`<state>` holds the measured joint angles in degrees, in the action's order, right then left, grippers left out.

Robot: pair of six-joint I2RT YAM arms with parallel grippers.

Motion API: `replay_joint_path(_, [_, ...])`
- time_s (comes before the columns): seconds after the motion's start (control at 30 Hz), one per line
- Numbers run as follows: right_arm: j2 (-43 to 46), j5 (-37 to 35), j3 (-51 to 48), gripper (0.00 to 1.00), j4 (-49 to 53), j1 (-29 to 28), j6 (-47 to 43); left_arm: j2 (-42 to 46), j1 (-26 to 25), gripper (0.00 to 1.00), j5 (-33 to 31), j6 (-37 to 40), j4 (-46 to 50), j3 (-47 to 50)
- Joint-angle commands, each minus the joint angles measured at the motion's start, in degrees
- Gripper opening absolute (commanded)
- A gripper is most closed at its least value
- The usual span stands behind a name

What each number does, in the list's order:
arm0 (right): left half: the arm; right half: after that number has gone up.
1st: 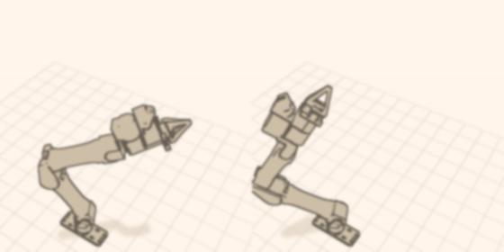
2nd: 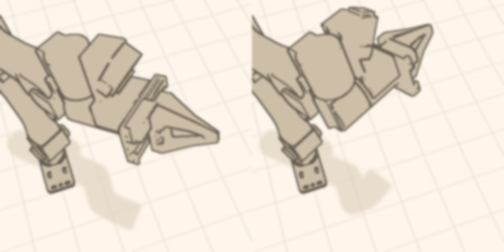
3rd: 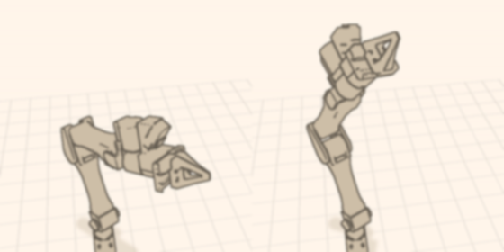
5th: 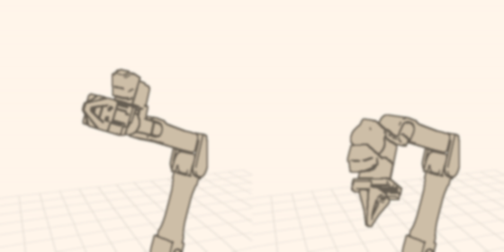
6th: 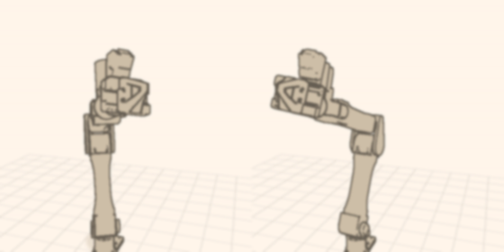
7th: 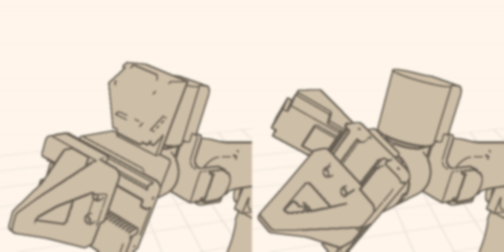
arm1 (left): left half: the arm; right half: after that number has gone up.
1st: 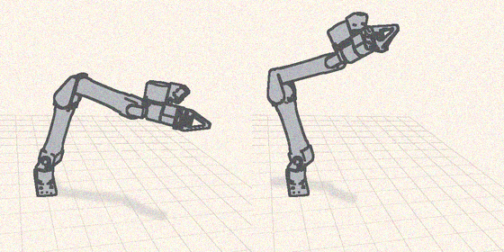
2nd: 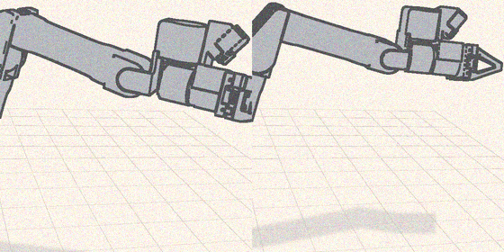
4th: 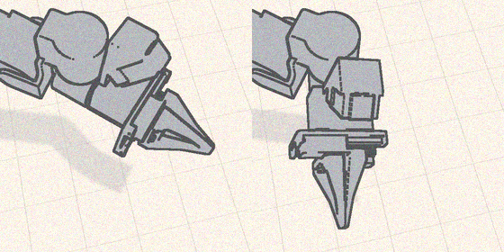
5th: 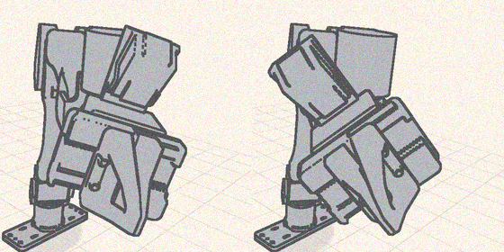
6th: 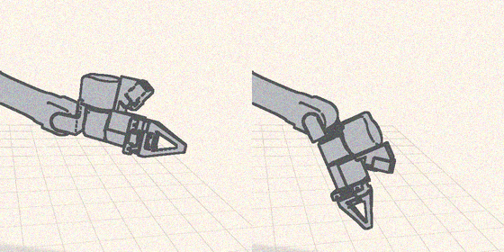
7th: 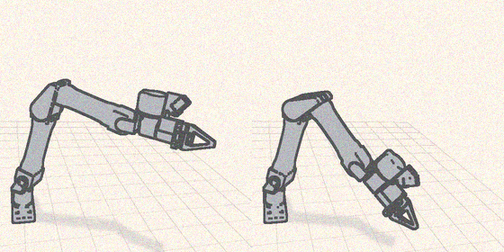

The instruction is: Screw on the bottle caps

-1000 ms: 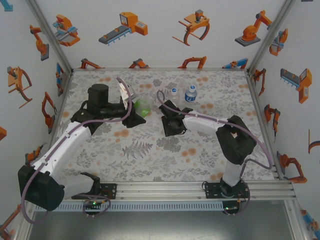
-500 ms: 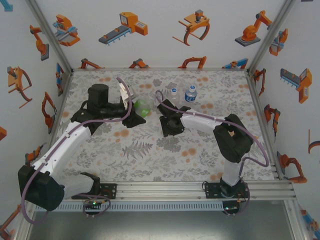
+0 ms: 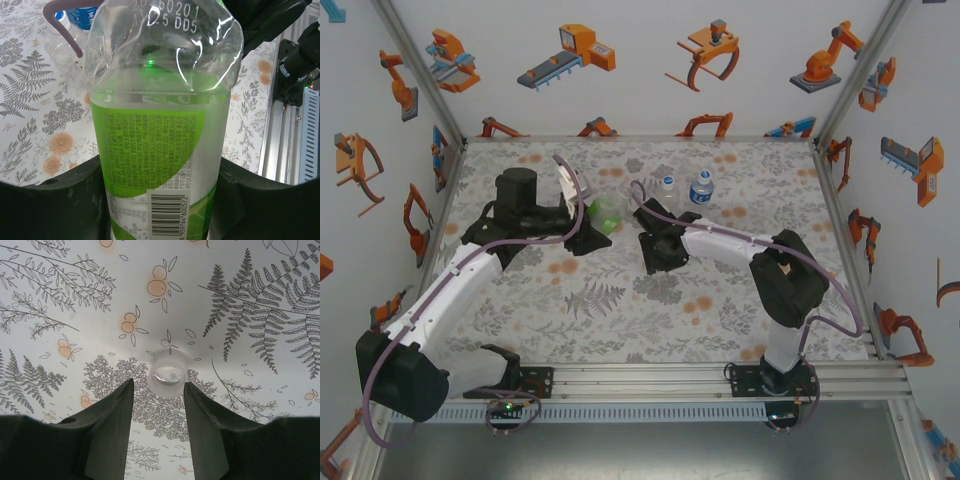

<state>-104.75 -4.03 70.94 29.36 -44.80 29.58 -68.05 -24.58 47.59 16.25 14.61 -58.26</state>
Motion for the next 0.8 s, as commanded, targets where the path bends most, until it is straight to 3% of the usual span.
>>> replay_joint_path(0.0, [1.8,-0.7,1.5,0.43,1.5,-0.4,0.6,0.2,0.5,0.04,1.7,-0.6,0.0,-1.0])
replay_joint_path(0.77, [-2.7,-1.1,0.6,0.43,0.9,-0.4,0.4,0.2,0.4,0.04,1.7,-0.5,0.2,-1.1])
